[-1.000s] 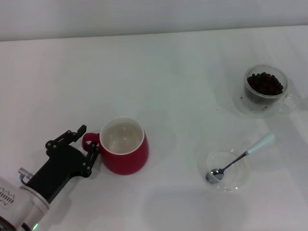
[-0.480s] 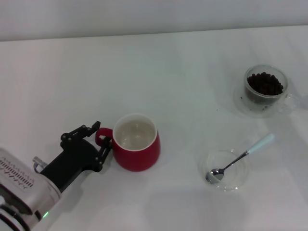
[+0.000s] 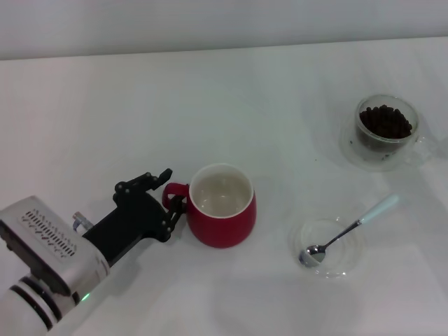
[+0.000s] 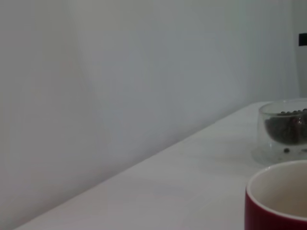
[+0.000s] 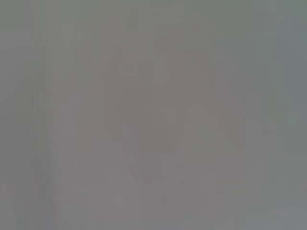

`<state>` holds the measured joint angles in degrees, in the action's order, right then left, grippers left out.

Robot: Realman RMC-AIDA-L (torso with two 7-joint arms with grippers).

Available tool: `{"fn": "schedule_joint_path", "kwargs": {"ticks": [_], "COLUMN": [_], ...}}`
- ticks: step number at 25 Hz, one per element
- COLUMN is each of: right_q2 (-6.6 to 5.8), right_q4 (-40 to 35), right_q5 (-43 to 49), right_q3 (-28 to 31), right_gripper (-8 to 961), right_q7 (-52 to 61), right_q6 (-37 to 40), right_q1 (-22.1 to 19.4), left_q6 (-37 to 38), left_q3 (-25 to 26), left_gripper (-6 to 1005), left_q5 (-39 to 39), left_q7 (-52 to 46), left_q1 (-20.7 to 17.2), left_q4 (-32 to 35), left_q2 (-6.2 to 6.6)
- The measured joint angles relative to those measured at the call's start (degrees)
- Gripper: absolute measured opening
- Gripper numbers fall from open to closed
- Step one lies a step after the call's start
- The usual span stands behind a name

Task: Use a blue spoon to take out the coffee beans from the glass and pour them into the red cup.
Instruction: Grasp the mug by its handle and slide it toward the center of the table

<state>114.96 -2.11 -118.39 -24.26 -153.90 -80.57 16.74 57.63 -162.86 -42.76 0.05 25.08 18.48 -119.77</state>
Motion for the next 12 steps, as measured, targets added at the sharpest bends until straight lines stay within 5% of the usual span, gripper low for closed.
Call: {"fn": "schedule_joint_path", "kwargs": {"ticks": [12], "right_q2": [0.00], "right_q4": [0.0], "right_q5": [0.0], "right_q3": [0.0], "right_gripper": [869], "right_q7": [0.0], "right_q6": [-0.2], "right_q1": [0.0], "left_q6": [-3.6], "left_q3": [0.0], "left_gripper": [362], "left_q5": [2.7], "left_q7": [-6.6], "left_q1": [5.2], "left_q4": [0.6], "left_q2": [-0.02]}}
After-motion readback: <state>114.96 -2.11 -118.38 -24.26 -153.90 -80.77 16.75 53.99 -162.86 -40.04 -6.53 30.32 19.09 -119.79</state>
